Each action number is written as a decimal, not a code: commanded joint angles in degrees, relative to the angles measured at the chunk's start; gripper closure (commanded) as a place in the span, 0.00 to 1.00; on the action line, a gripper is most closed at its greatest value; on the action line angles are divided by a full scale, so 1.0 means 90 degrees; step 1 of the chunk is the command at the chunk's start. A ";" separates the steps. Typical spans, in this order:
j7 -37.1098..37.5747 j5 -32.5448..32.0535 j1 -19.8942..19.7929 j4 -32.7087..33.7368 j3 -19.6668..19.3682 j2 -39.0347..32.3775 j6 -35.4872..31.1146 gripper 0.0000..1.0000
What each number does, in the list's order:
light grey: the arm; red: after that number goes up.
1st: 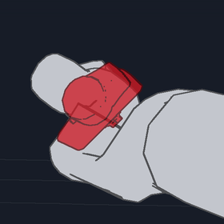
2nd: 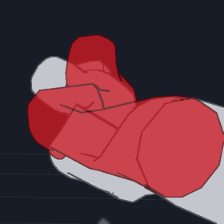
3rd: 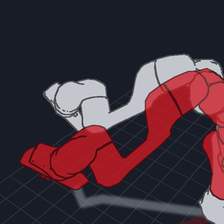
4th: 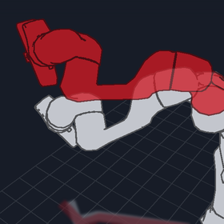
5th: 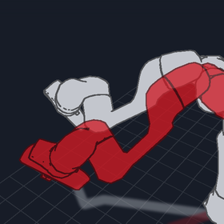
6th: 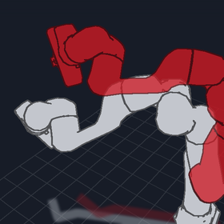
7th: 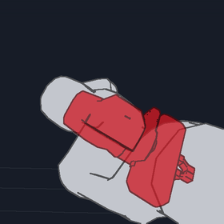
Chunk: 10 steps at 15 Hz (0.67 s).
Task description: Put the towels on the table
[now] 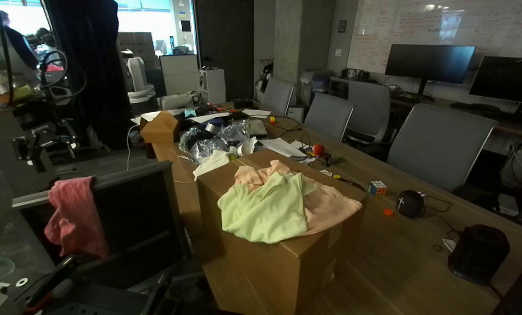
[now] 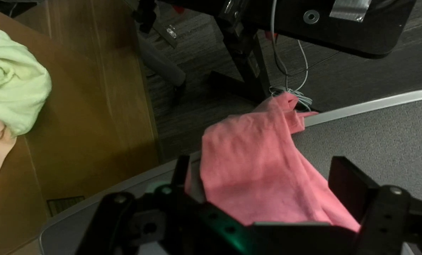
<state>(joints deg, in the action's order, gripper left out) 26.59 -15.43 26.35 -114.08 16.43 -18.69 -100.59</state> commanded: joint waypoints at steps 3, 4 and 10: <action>-0.0753 0.0176 -0.0272 0.0222 -0.0113 -0.0235 -0.0160 0.00; -0.0830 0.0165 -0.0299 0.0253 -0.0133 -0.0277 -0.0157 0.00; -0.0931 0.0285 -0.0348 0.0596 -0.0229 -0.0590 -0.0052 0.00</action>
<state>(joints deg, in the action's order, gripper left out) 19.08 -14.54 23.26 -111.55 14.71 -22.16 -101.77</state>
